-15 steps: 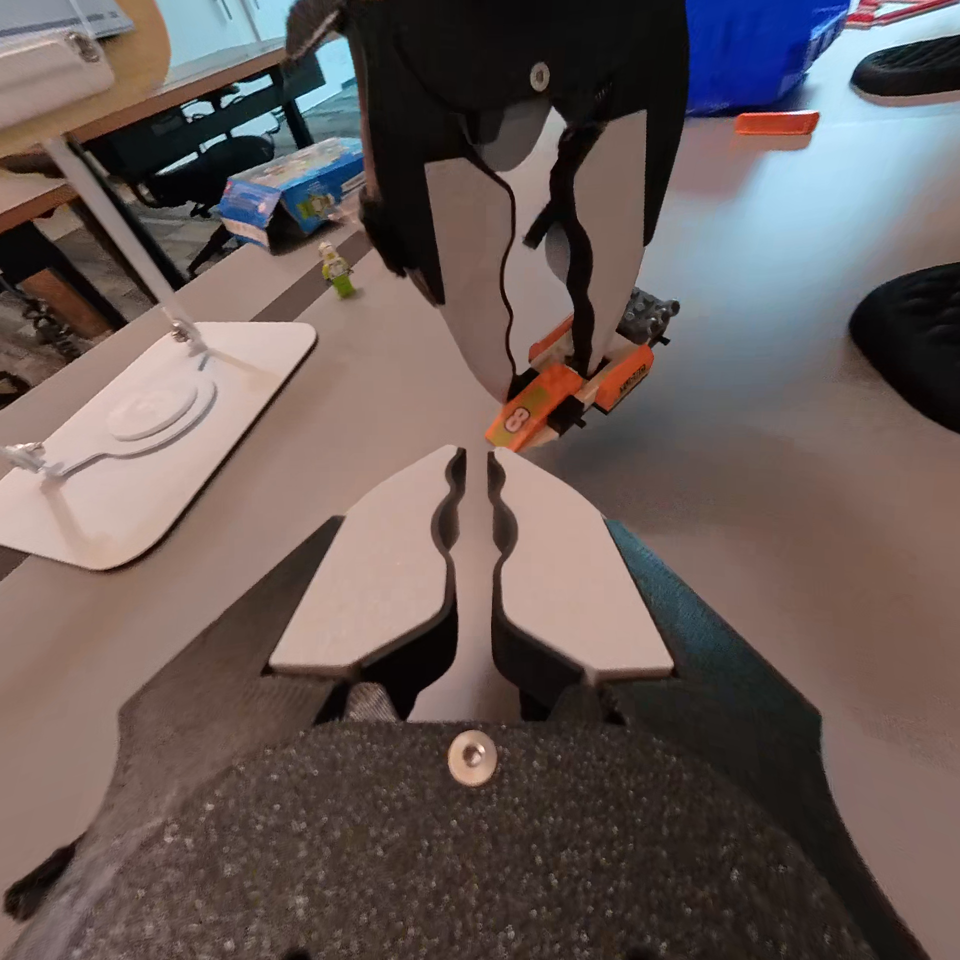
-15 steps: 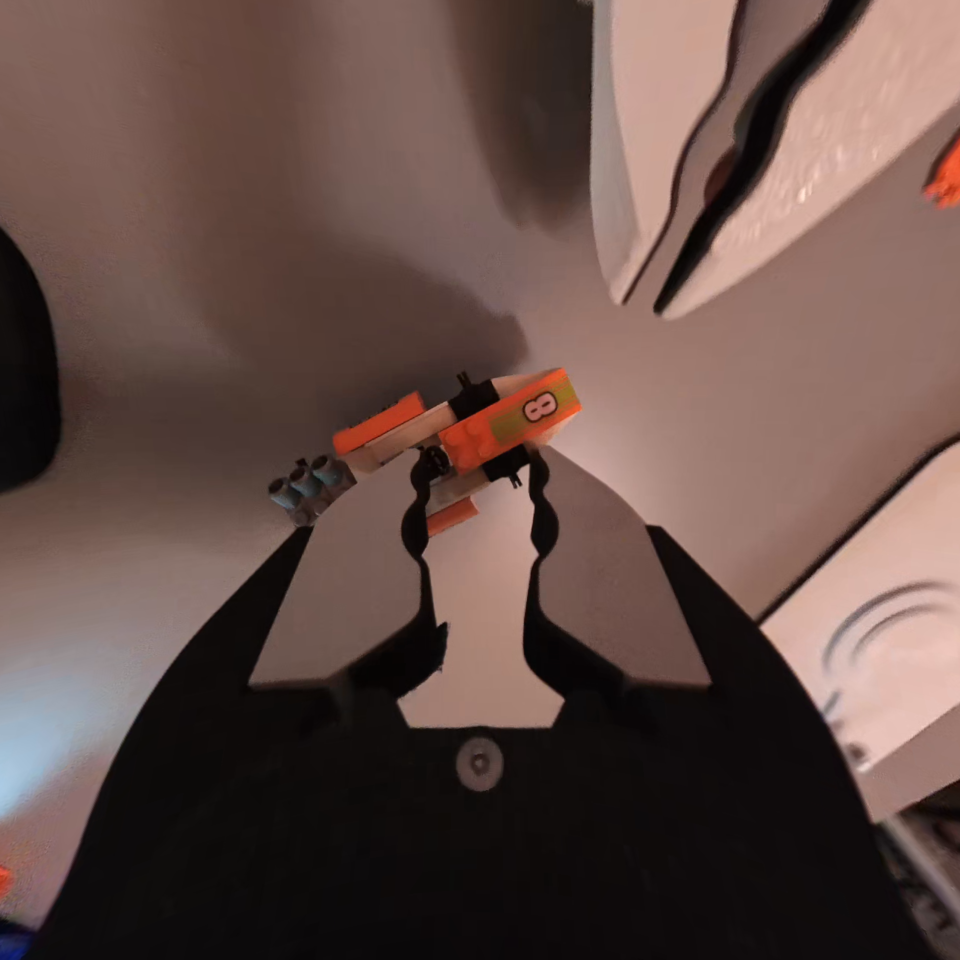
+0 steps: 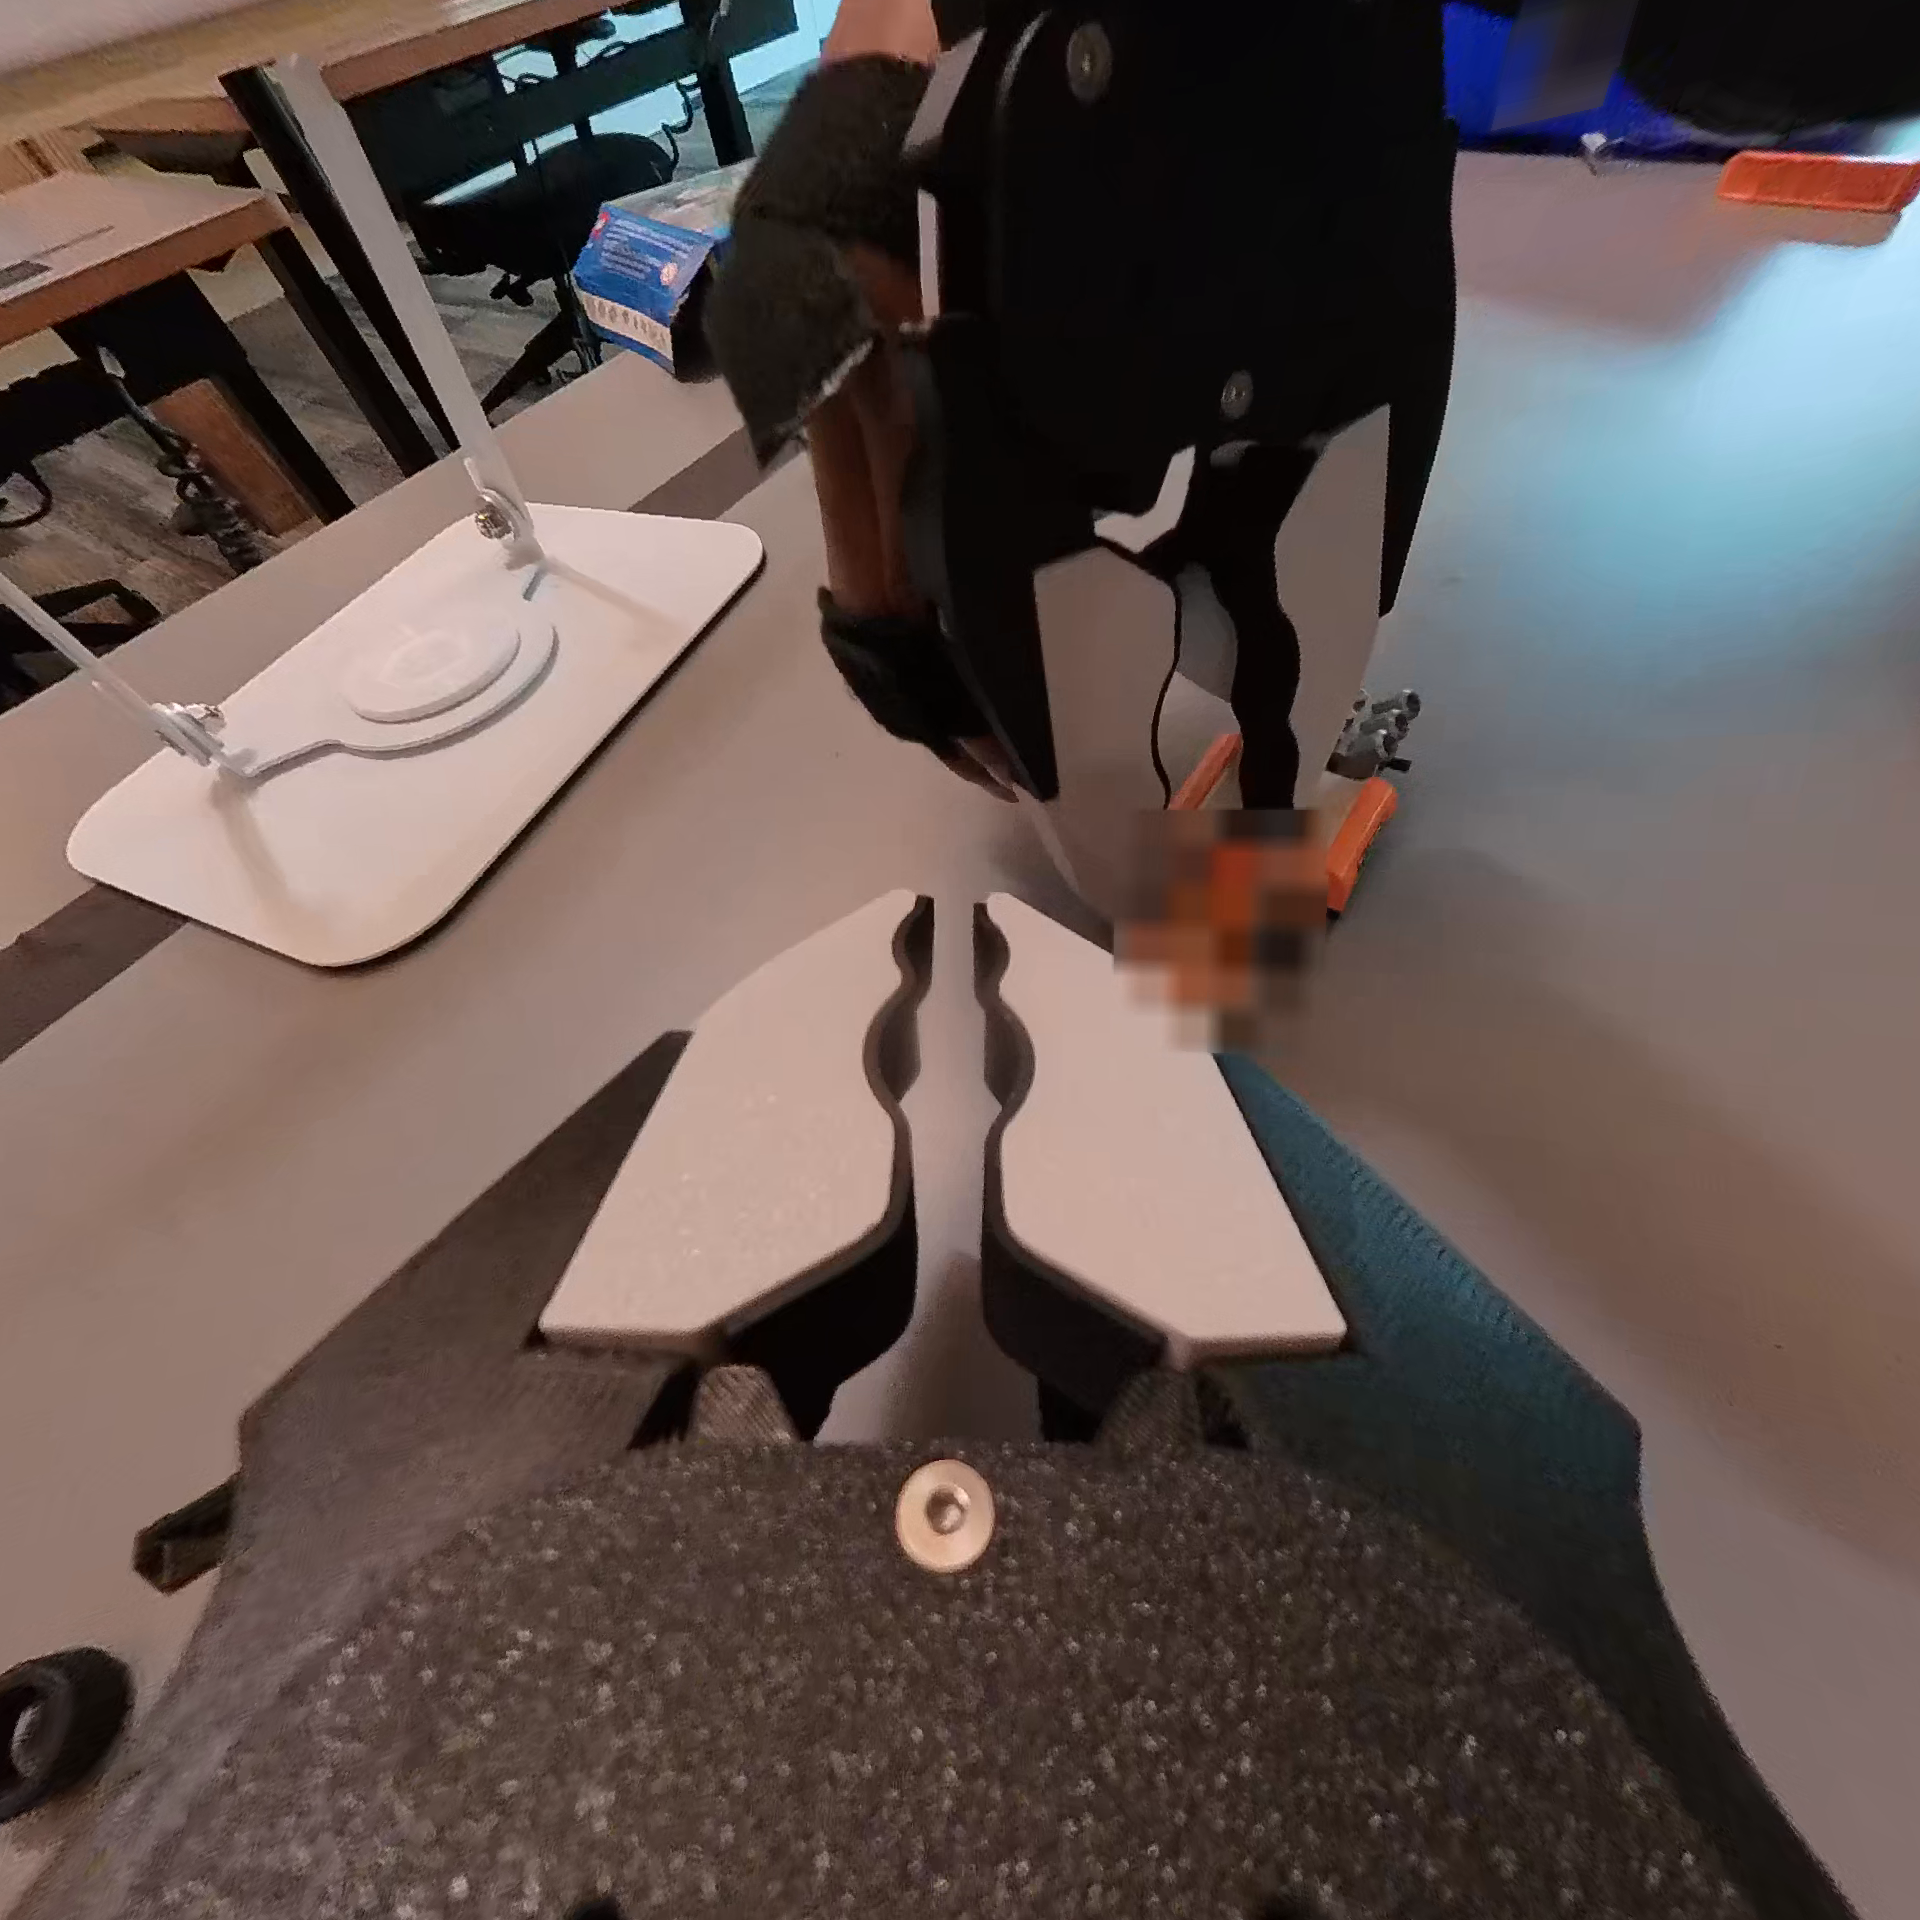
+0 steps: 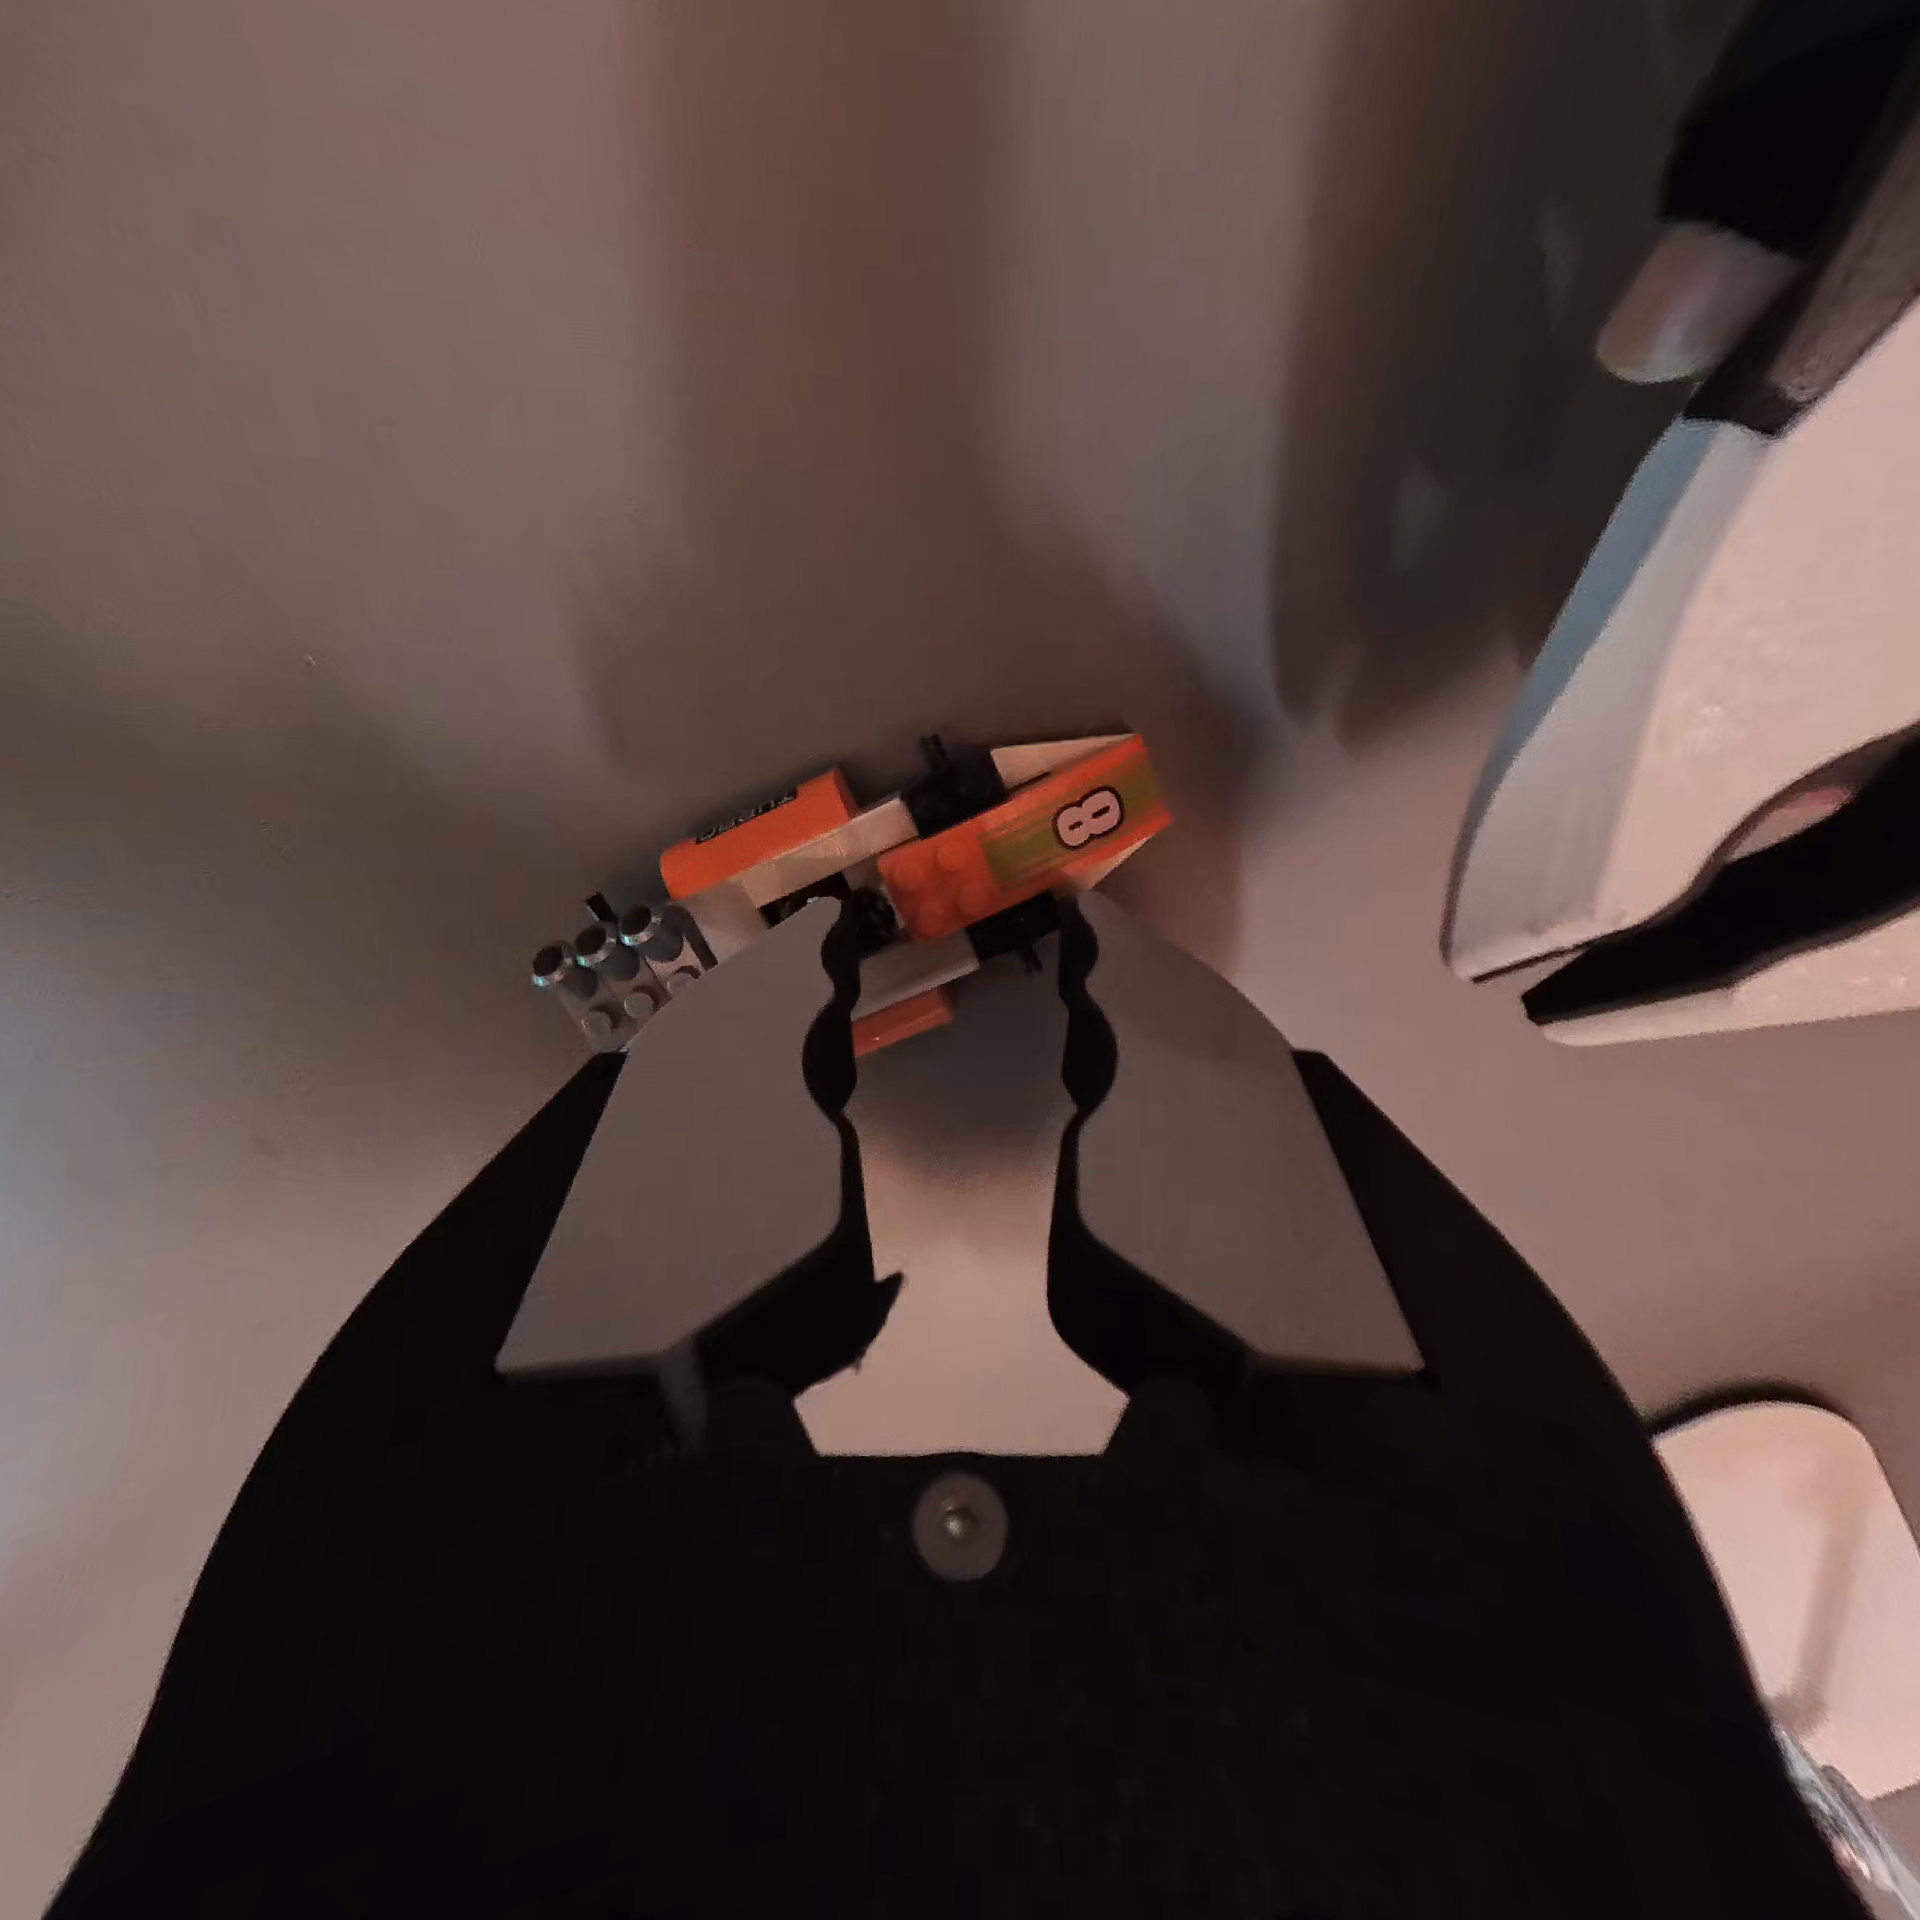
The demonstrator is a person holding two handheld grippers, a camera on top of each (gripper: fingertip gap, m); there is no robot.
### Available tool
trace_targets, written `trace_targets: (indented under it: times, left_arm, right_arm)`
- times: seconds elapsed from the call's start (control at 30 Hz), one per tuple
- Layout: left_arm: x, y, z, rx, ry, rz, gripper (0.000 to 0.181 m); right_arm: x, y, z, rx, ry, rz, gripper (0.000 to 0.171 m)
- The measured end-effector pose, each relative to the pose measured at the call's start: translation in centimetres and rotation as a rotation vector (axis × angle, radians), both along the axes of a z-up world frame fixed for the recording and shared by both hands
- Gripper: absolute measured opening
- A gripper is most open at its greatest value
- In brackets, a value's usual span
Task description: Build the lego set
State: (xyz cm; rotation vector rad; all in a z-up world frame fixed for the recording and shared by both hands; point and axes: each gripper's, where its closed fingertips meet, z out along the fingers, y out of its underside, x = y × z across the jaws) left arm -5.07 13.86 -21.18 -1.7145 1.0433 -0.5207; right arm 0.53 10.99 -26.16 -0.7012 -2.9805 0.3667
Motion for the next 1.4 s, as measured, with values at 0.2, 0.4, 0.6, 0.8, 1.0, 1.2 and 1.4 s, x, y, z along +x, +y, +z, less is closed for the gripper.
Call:
trace_targets:
  times: [0.2, 0.4, 0.6, 0.8, 1.0, 1.2, 1.4]
  left_arm:
    - [0.4, -0.3, -0.2, -0.009, 0.003, -0.023, 0.008]
    - [1.4, -0.6, 0.3, 0.002, -0.006, -0.064, 0.01]
    - [1.7, -0.9, 0.1, -0.003, -0.015, -0.068, 0.009]
    - [1.6, -1.1, -0.2, -0.002, -0.002, -0.074, 0.01]
    - [2.4, -2.2, -0.5, 0.001, 0.039, -0.157, 0.016]
    - [3.6, -1.8, -2.6, -0.109, 0.173, -0.275, 0.05]
    - [4.3, -1.6, -3.6, -0.085, 0.278, -0.362, 0.024]
  right_arm:
    - [-0.1, 0.7, 4.4, -0.031, 0.124, -0.358, 0.059]
    - [2.6, -1.8, 3.7, -0.071, 0.314, -0.862, 0.066]
    - [4.7, -1.3, 2.0, -0.121, 0.537, -1.202, 0.066]
    - [4.5, -0.5, 0.7, -0.188, 0.572, -1.249, 0.049]
    - [4.9, -0.1, 1.2, -0.243, 0.61, -1.2, 0.041]
    - [5.4, 1.1, 3.1, -0.308, 0.67, -1.117, 0.041]
    - [5.1, 2.0, 3.5, -0.299, 0.658, -1.071, 0.042]
